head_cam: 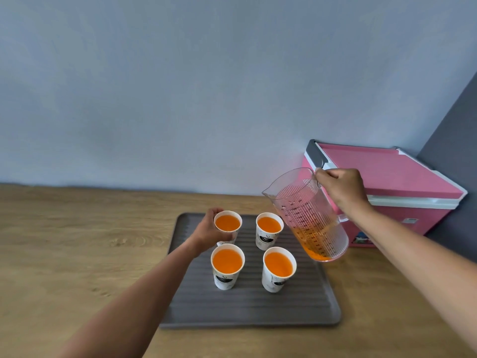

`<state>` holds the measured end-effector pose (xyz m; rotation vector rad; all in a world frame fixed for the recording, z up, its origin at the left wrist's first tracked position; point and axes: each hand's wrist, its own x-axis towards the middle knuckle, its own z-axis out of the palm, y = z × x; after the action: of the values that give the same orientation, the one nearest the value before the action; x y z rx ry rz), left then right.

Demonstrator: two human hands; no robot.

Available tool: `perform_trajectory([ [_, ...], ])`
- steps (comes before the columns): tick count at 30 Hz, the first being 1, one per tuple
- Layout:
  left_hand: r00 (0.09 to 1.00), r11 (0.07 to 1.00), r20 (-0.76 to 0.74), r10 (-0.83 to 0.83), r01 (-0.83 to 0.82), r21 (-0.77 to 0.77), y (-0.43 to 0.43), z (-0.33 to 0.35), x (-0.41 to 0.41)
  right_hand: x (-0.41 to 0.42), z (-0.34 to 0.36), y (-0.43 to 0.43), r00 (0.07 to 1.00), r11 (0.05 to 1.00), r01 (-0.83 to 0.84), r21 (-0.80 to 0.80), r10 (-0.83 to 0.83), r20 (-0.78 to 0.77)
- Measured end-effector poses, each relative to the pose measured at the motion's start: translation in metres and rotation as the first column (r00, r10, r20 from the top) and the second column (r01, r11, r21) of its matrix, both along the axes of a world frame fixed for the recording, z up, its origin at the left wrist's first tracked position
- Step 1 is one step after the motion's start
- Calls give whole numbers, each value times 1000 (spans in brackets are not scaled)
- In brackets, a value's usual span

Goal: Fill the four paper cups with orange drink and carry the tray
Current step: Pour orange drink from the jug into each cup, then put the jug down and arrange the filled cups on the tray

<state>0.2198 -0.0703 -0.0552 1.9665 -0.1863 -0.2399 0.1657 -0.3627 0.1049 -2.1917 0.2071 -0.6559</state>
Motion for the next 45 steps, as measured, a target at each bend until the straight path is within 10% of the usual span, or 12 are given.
perform_trajectory([
  [5, 997, 999, -62, -37, 38, 18, 10, 32, 0, -11, 0, -4, 1000, 1000, -9, 10, 9, 2],
  [11, 940, 983, 302, 156, -119, -138, -18, 117, -27, -29, -3, -18, 1000, 994, 1, 111, -5, 29],
  [22, 921, 881, 70, -384, 388, -270, -161, 116, -104, -88, -9, -71, 975, 890, 154, 428, -207, 79],
  [45, 897, 874, -50, -438, 413, -257, -364, 78, -133, -163, -75, -223, 939, 589, 271, 762, -335, -75],
])
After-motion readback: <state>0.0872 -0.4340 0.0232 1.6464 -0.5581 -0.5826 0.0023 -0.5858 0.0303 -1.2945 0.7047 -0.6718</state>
